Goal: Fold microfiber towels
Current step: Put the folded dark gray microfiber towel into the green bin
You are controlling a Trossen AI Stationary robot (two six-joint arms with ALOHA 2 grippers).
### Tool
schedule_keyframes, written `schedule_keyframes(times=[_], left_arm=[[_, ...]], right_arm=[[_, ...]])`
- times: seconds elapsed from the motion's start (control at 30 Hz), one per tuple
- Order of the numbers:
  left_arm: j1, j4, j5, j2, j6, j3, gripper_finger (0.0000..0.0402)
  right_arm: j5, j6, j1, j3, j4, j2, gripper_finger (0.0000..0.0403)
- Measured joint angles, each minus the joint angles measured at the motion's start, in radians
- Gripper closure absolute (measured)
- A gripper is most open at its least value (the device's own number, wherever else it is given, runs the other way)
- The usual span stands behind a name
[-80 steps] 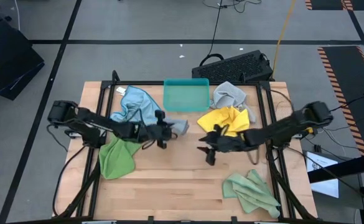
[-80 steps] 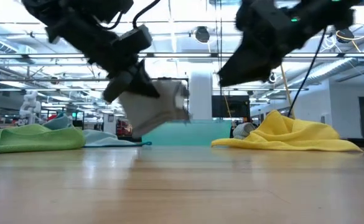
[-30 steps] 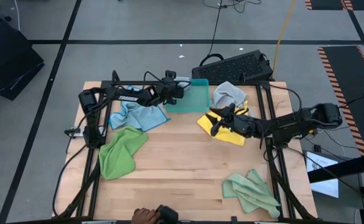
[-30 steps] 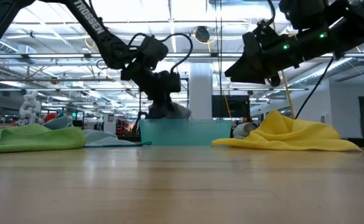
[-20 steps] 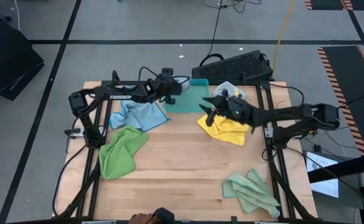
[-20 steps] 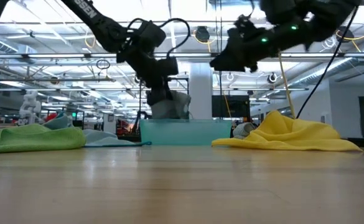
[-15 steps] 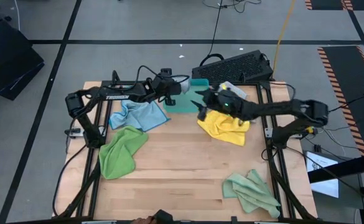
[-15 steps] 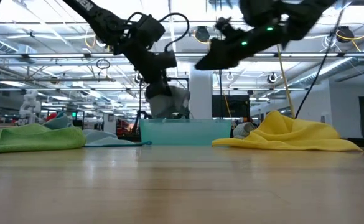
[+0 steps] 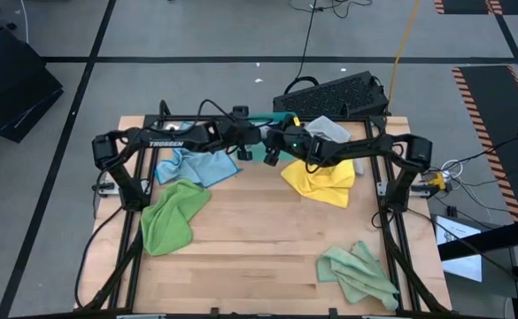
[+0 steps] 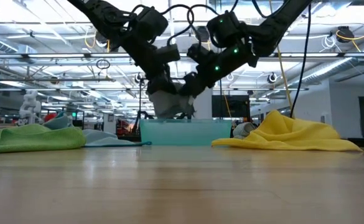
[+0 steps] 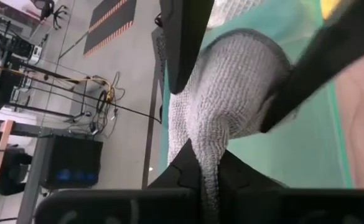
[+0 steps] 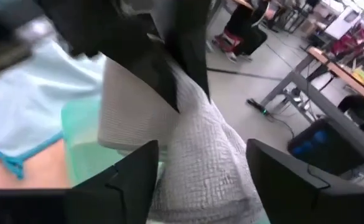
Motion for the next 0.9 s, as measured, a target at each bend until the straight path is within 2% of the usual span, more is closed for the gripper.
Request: schedule_keyframes(times=[0.1,0.23,0.43,0.63,0.77,0.9], left_arm=[[-0.011,0.013,-0.003,-0.004,-0.006,0.000,0.0393],[-0.017,0.046,-0.062,-0.004,-0.016,0.000,0.0384],[-0.017,0.041,-0.072,-0.004,-0.021,0.000,0.0394],[-0.016,0.047,-0.073,-0.004,-0.071,0.000,0.0384],[-0.016,0.049,-0.071,-0.004,-0.082,-0.001,0.0393],[-0.018,0.050,-0.071,-0.007,-0.066,-0.001,0.0390]], right_arm=[[-0.007,0.064,-0.003,0.000,-0.019,0.001,0.0218],[-0.008,0.115,0.001,0.000,-0.047,0.001,0.0271],[-0.002,0.119,0.021,0.000,-0.052,0.000,0.0330],[-0.006,0.124,0.017,0.000,-0.049,0.000,0.0382],[-0.028,0.122,0.028,0.000,-0.074,-0.012,0.0380],[-0.030,0.122,0.043,0.000,-0.180,-0.063,0.0330]])
